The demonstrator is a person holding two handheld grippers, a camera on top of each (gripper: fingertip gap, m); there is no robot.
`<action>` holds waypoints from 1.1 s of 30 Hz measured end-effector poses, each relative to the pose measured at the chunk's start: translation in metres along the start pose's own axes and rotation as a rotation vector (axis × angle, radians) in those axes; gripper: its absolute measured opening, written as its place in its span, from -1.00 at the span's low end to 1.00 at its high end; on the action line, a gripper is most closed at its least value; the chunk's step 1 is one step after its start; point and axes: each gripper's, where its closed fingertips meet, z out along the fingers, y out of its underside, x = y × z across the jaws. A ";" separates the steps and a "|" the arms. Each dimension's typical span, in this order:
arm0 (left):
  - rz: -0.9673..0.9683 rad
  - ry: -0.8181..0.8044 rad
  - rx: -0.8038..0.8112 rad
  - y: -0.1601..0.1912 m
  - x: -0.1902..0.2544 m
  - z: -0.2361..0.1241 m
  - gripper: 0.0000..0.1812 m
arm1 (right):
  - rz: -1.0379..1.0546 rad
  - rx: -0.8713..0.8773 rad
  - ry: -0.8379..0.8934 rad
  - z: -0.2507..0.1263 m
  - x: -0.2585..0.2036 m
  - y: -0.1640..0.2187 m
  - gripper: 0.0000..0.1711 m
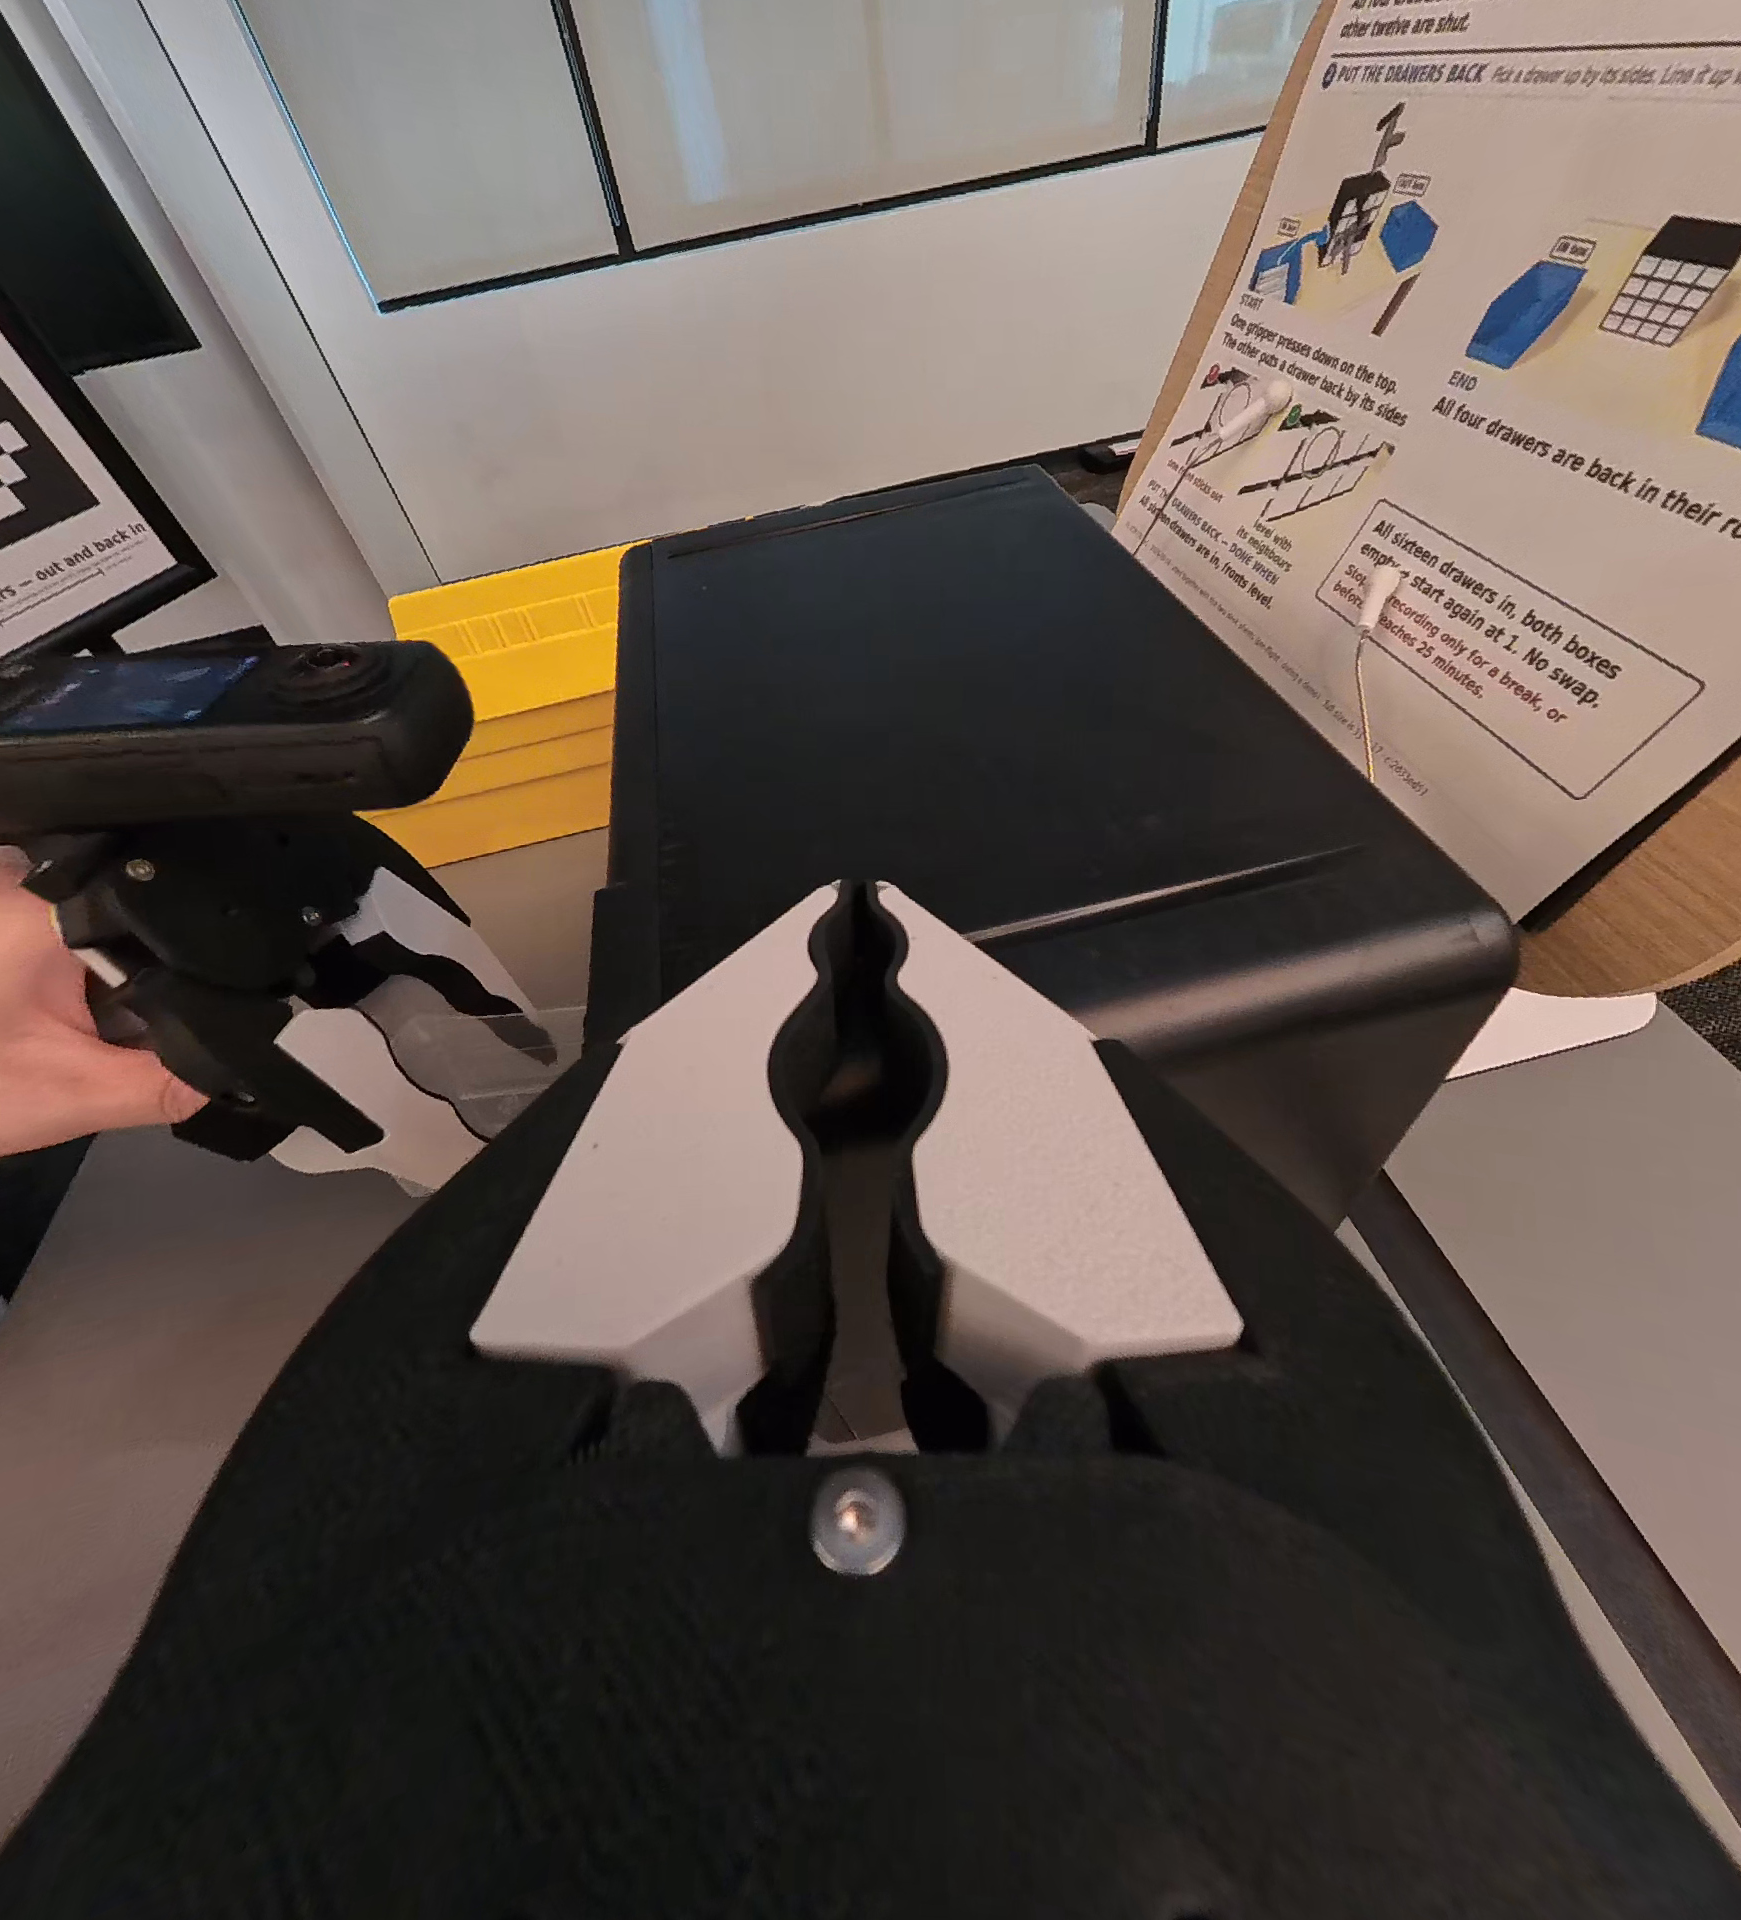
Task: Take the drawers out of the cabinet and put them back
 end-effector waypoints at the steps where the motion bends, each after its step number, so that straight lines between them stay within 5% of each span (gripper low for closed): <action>1: -0.002 0.004 0.003 0.000 0.000 0.000 -0.33 | 0.001 0.001 -0.001 0.000 0.000 0.000 -0.99; 14: -0.012 -0.042 -0.007 -0.015 0.003 -0.014 -0.34 | 0.011 0.010 -0.014 0.000 0.000 0.000 -0.99; 25: 0.020 -0.065 0.044 -0.033 0.002 0.010 -0.32 | 0.014 0.012 -0.019 0.000 0.000 0.000 -0.99; 33: 0.122 0.083 0.163 -0.034 0.018 0.004 -0.23 | 0.019 0.014 -0.024 0.000 0.000 0.000 -1.00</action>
